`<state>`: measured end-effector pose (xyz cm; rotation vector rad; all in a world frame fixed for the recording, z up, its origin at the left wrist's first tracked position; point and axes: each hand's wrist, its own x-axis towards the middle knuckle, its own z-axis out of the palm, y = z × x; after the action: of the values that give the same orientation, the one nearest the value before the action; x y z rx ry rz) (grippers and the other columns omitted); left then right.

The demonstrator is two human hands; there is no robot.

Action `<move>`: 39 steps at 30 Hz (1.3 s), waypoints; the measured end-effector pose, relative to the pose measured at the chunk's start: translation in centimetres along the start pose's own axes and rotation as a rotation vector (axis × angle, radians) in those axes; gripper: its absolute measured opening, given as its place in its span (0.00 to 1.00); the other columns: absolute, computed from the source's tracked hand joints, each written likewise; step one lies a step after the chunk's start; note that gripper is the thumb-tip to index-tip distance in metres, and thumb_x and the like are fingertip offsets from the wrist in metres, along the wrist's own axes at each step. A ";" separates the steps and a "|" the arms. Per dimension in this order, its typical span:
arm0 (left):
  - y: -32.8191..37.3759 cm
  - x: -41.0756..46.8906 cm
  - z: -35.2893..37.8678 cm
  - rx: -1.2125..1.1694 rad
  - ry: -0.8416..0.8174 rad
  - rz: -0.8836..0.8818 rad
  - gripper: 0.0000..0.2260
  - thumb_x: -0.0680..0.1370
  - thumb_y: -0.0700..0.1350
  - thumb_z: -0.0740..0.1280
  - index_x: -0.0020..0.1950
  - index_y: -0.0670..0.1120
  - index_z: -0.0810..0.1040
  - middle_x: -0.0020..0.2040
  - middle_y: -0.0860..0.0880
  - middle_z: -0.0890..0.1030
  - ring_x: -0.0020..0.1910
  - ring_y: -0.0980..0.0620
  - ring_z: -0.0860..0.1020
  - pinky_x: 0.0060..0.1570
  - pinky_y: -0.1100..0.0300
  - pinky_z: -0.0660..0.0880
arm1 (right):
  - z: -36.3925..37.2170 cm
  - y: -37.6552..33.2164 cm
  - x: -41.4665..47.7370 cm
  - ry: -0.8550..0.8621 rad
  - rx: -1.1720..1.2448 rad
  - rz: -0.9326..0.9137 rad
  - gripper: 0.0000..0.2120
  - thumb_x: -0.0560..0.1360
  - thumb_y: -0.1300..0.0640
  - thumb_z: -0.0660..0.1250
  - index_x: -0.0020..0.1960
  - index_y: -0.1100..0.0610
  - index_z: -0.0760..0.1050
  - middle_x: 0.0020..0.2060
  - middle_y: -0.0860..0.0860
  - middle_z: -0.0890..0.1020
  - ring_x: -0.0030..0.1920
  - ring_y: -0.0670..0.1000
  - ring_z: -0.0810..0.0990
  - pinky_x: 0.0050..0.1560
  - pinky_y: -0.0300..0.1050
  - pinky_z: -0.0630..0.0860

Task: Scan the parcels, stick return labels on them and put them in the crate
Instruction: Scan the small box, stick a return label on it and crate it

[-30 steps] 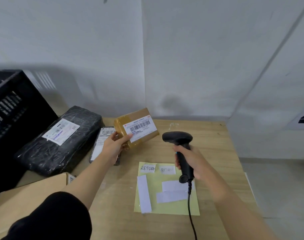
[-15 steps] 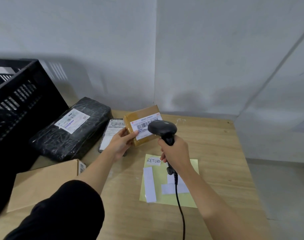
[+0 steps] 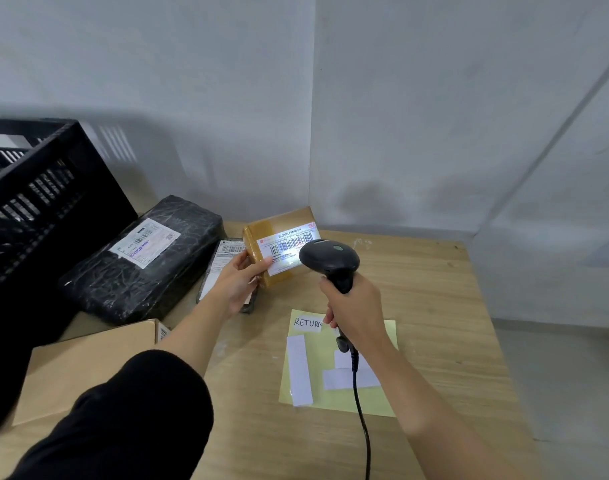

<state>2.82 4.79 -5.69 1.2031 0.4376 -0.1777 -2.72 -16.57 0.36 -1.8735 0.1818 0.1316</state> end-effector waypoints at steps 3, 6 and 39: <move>0.0 0.0 0.0 -0.001 -0.004 0.002 0.36 0.62 0.45 0.77 0.68 0.48 0.69 0.49 0.54 0.85 0.49 0.53 0.84 0.46 0.59 0.78 | -0.1 -0.1 -0.1 -0.009 0.006 0.000 0.13 0.72 0.54 0.65 0.41 0.66 0.72 0.27 0.60 0.75 0.18 0.46 0.74 0.24 0.46 0.71; -0.1 0.1 0.0 -0.003 -0.006 0.002 0.37 0.63 0.45 0.76 0.69 0.48 0.68 0.48 0.54 0.85 0.48 0.53 0.84 0.43 0.60 0.79 | -0.2 -0.1 -0.2 -0.020 0.000 -0.004 0.13 0.73 0.53 0.66 0.39 0.64 0.72 0.25 0.59 0.76 0.19 0.46 0.74 0.23 0.45 0.71; 0.9 -0.1 0.1 0.043 0.065 0.021 0.24 0.71 0.43 0.73 0.65 0.49 0.71 0.51 0.53 0.83 0.45 0.56 0.84 0.36 0.66 0.78 | -1.2 1.6 0.6 0.027 -0.011 -0.072 0.09 0.71 0.54 0.68 0.48 0.56 0.71 0.30 0.58 0.79 0.21 0.53 0.79 0.26 0.43 0.76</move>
<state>3.02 4.98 -4.84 1.2582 0.4799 -0.1303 -2.42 -18.24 -0.85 -1.8911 0.1321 0.0587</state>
